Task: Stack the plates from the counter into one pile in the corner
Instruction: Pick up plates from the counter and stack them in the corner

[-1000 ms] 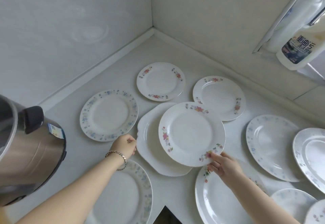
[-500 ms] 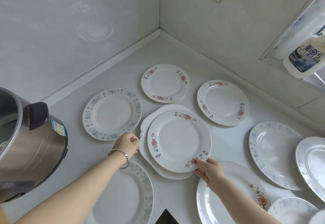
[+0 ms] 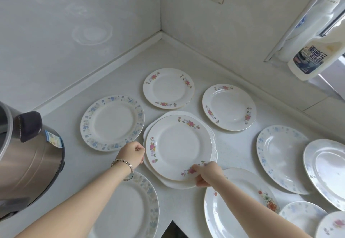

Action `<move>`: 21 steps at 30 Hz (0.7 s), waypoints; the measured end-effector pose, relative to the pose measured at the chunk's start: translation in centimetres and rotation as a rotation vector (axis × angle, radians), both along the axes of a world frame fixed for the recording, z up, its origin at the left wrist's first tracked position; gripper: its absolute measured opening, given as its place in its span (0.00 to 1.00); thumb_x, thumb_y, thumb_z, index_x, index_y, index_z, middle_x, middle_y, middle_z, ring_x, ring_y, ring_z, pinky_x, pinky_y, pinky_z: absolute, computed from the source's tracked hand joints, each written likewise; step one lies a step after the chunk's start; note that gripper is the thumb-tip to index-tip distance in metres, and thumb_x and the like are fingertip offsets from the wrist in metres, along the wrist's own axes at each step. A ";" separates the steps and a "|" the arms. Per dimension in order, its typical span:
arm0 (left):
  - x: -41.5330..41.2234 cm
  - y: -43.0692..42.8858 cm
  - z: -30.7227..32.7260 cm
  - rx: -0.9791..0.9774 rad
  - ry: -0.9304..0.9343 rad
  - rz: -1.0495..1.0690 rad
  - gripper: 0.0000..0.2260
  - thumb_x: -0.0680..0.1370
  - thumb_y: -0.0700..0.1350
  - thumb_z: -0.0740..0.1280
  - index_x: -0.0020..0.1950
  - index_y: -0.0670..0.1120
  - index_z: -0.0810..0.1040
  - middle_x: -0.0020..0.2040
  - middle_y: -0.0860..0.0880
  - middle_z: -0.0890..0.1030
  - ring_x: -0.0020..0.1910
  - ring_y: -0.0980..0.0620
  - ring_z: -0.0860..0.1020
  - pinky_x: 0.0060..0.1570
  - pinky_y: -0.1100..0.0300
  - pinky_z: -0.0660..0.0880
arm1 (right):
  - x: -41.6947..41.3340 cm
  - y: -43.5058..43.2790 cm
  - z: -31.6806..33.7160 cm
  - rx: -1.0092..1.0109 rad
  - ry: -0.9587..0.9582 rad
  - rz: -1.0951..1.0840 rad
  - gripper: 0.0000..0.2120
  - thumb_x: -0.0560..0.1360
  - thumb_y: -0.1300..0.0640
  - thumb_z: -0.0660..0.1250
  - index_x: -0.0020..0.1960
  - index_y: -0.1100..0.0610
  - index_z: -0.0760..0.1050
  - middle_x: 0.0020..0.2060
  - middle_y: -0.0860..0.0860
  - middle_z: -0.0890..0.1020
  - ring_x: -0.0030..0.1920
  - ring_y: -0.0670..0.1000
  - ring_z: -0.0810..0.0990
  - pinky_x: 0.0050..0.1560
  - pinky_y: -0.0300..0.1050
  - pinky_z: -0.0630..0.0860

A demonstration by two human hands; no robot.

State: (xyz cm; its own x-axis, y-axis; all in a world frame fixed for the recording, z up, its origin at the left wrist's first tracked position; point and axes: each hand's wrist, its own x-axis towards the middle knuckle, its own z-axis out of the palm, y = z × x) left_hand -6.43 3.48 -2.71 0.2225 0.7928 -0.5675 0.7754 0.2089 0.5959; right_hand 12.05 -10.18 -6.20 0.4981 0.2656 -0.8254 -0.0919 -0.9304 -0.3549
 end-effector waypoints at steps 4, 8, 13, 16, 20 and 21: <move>0.2 0.3 0.2 0.010 -0.002 0.005 0.10 0.76 0.38 0.59 0.36 0.47 0.73 0.29 0.51 0.77 0.29 0.52 0.76 0.35 0.64 0.70 | 1.0 0.7 0.5 -0.117 0.019 0.100 0.16 0.70 0.51 0.69 0.33 0.60 0.70 0.13 0.51 0.74 0.19 0.52 0.77 0.23 0.38 0.75; 0.7 0.6 0.4 0.024 0.006 -0.008 0.10 0.75 0.38 0.59 0.35 0.47 0.73 0.29 0.51 0.78 0.31 0.49 0.76 0.41 0.61 0.73 | 2.0 1.6 0.7 -0.208 0.060 0.232 0.15 0.73 0.50 0.66 0.36 0.61 0.69 0.21 0.54 0.78 0.20 0.50 0.76 0.22 0.37 0.74; 2.0 0.9 0.5 0.025 0.004 -0.031 0.10 0.76 0.40 0.60 0.36 0.48 0.73 0.30 0.52 0.78 0.31 0.51 0.77 0.38 0.62 0.71 | 2.9 2.7 0.6 -0.260 0.159 0.290 0.14 0.75 0.53 0.66 0.39 0.62 0.67 0.31 0.56 0.76 0.24 0.52 0.78 0.29 0.41 0.78; 3.1 1.2 0.5 0.013 -0.014 -0.020 0.11 0.76 0.38 0.59 0.34 0.48 0.72 0.30 0.52 0.77 0.29 0.53 0.76 0.37 0.62 0.71 | 3.4 3.1 0.8 -0.279 0.199 0.299 0.14 0.75 0.55 0.67 0.38 0.63 0.68 0.33 0.57 0.76 0.24 0.52 0.78 0.24 0.39 0.77; 4.8 1.6 0.5 -0.019 -0.054 -0.002 0.09 0.76 0.37 0.59 0.37 0.45 0.72 0.30 0.49 0.77 0.27 0.52 0.75 0.34 0.63 0.72 | 3.9 3.1 1.1 -0.322 0.239 0.336 0.14 0.74 0.52 0.68 0.44 0.64 0.71 0.33 0.57 0.77 0.26 0.52 0.79 0.24 0.39 0.78; 5.3 1.8 0.5 -0.028 -0.060 0.004 0.08 0.76 0.37 0.59 0.38 0.44 0.72 0.30 0.48 0.76 0.27 0.52 0.75 0.32 0.63 0.72 | 4.1 2.9 1.1 -0.327 0.237 0.344 0.15 0.73 0.52 0.68 0.43 0.64 0.72 0.32 0.56 0.77 0.24 0.51 0.79 0.25 0.39 0.79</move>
